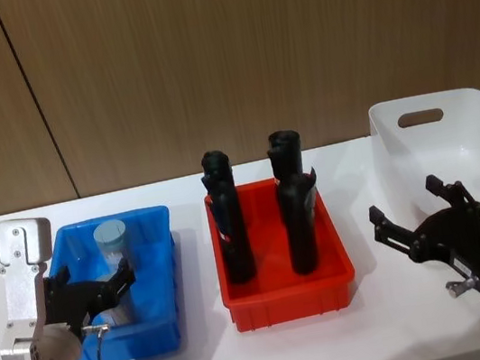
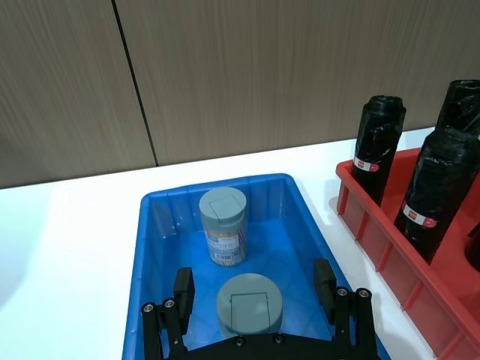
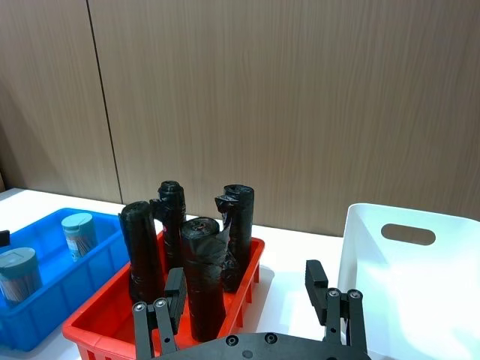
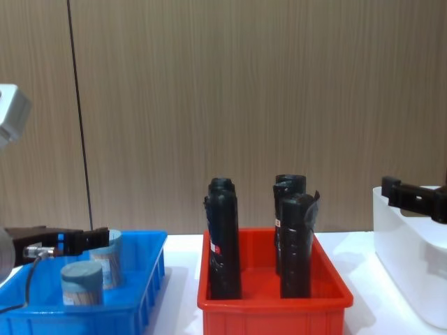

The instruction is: Pick the cotton swabs from the blue box and place them into the white box.

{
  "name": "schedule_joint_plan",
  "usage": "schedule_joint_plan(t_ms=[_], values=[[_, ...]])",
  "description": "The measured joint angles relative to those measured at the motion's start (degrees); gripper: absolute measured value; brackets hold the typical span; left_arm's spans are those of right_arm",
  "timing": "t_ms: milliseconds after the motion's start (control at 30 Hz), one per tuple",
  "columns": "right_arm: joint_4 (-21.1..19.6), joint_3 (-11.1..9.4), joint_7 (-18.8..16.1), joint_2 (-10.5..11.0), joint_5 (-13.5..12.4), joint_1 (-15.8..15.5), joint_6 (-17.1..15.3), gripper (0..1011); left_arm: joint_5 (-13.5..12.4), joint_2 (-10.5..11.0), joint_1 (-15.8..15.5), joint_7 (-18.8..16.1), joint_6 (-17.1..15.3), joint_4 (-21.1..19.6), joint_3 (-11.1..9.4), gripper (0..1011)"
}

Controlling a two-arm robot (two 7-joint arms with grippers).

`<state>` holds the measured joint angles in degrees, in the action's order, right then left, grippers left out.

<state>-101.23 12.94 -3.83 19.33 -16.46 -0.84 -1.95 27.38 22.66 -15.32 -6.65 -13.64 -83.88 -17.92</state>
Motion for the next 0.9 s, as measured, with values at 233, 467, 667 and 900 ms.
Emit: schedule_joint_plan(t_ms=[233,467,667,900], values=[[0.0,0.0,0.0,0.0,0.0,0.0,0.0,1002,0.4,-0.6,-1.2,1.1,-1.0,2.4,0.4,1004],[0.0,0.0,0.0,0.0,0.0,0.0,0.0,1002,0.2,-1.2,-2.5,2.2,-1.8,4.7,0.5,1004],[0.0,0.0,0.0,0.0,0.0,0.0,0.0,1002,-0.2,-1.7,-3.4,2.9,-2.3,6.4,0.6,1004],[0.0,0.0,0.0,0.0,0.0,0.0,0.0,1002,-0.5,-2.2,-4.4,4.2,-2.6,8.3,0.7,1004]])
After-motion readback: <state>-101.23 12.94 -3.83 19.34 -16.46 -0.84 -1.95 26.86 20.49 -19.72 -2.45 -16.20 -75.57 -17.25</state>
